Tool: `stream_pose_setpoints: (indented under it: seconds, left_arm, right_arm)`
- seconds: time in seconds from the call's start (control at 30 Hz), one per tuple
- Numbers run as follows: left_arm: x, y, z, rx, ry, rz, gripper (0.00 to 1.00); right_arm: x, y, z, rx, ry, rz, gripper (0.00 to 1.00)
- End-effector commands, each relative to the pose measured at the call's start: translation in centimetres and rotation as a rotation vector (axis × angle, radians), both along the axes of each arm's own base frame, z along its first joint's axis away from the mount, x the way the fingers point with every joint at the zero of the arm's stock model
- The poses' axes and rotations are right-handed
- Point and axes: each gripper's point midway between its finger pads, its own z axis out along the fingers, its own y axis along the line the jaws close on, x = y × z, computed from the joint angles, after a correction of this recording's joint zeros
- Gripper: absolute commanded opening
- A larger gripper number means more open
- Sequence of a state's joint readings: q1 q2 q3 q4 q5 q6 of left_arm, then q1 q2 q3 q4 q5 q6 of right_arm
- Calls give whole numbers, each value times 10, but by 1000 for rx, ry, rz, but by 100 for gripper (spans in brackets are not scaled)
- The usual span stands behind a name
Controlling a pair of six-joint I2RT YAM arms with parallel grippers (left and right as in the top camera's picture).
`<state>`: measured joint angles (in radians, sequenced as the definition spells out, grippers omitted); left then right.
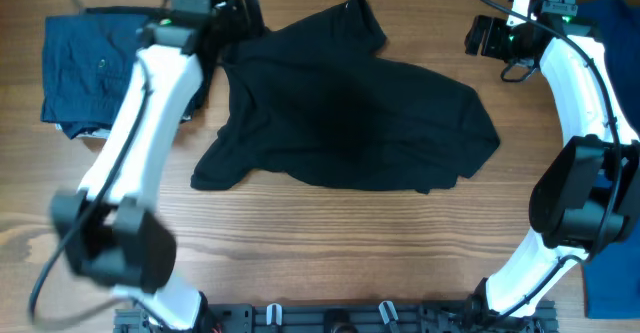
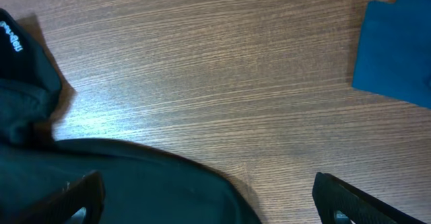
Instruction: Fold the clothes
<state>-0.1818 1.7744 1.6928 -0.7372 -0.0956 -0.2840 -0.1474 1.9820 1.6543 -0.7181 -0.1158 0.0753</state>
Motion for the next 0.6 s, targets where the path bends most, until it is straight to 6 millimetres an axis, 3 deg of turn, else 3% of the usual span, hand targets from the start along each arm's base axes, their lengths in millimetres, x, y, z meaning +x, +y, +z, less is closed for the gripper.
stream_pose_setpoints:
  seconds: [0.0,0.13,0.33,0.43,0.57]
  left_arm:
    - [-35,-8,24,-107,44,-34,100]
    - [-74,-3,15,-109,176,-10,100]
    - [-119,12,14,-122,304,62,100]
    - [-138,18,24,-133,313,87,100]
    - [-156,25,30,-109,327,102,100]
  right_arm:
    - [10,-1,11,8,-53,-5,100]
    - [30,-4,26,-6,-153,-4,100]
    - [37,-2,32,25,-190,-21,100]
    - [28,23,28,227,-137,-62,100]
    - [2,72,30,397,-80,207,100]
